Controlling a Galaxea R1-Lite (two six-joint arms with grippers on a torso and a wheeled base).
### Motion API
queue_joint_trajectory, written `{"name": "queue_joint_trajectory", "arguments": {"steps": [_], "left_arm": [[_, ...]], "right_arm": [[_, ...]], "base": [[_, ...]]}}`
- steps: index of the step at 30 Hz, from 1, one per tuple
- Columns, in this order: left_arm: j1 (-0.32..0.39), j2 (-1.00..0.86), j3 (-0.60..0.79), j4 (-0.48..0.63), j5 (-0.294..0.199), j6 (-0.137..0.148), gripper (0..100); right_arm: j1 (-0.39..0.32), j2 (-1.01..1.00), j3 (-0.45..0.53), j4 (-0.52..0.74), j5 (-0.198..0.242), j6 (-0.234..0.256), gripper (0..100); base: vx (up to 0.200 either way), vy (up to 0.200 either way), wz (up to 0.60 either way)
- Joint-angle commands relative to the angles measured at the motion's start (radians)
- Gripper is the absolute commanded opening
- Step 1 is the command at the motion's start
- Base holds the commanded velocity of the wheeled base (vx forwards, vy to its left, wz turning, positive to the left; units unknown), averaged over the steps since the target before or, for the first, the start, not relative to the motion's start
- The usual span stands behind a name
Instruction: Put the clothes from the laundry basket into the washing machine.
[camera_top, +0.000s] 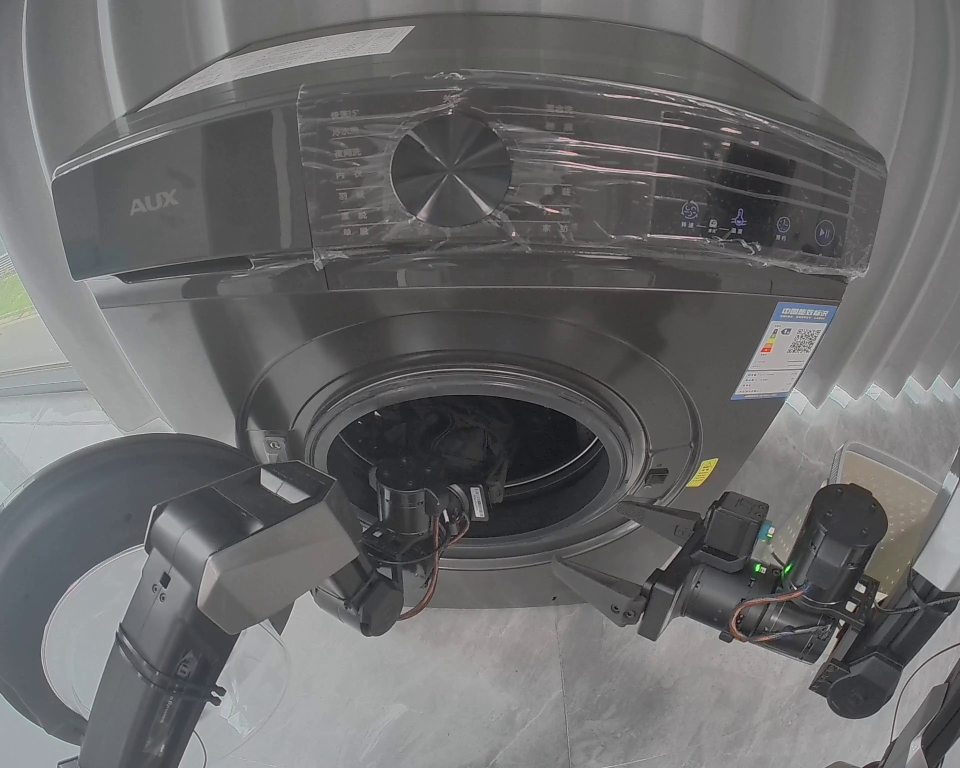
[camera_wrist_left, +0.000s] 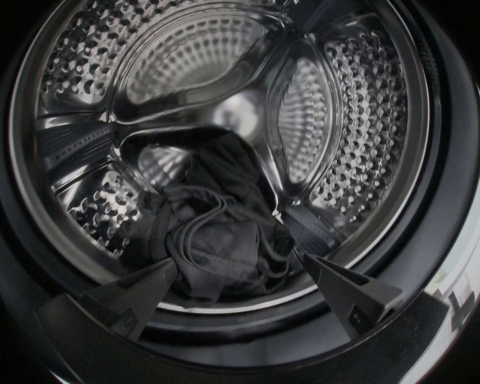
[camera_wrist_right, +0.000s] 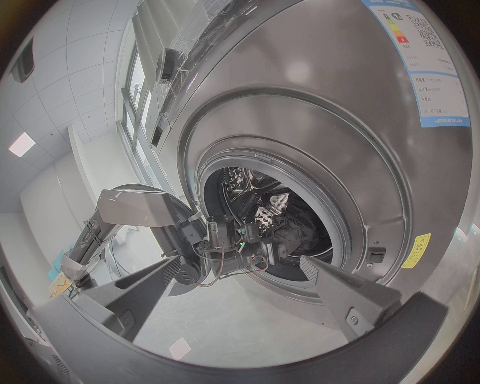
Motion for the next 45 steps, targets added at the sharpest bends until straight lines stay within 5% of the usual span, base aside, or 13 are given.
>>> {"name": "queue_joint_trajectory", "arguments": {"steps": [1,10,21,35,40,45], "left_arm": [[-0.001,-0.049,0.056,0.013,0.011,0.002,100],[-0.039,-0.130,0.219,-0.015,0.014,-0.006,100],[-0.151,-0.190,0.490,-0.236,0.011,-0.014,100],[-0.354,-0.578,0.817,-0.296,0.012,-0.132,100],[-0.432,-0.796,0.974,-0.294,0.026,-0.127,100],[-0.460,-0.977,1.066,-0.294,0.123,-0.100,100]], "right_arm": [[0.001,-0.002,-0.002,0.000,0.000,-0.001,100],[0.001,-0.002,-0.003,0.000,0.000,-0.001,100],[0.003,-0.014,-0.002,0.001,0.000,-0.001,100],[0.038,-0.056,0.015,0.001,-0.006,-0.001,100],[0.069,-0.123,0.041,0.001,-0.010,-0.004,100],[0.095,-0.203,0.052,0.001,-0.046,-0.009,100]], "base": [[0.000,0.000,0.00],[0.000,0.000,0.00],[0.000,0.000,0.00],[0.000,0.000,0.00],[0.000,0.000,0.00],[0.000,0.000,0.00]]}}
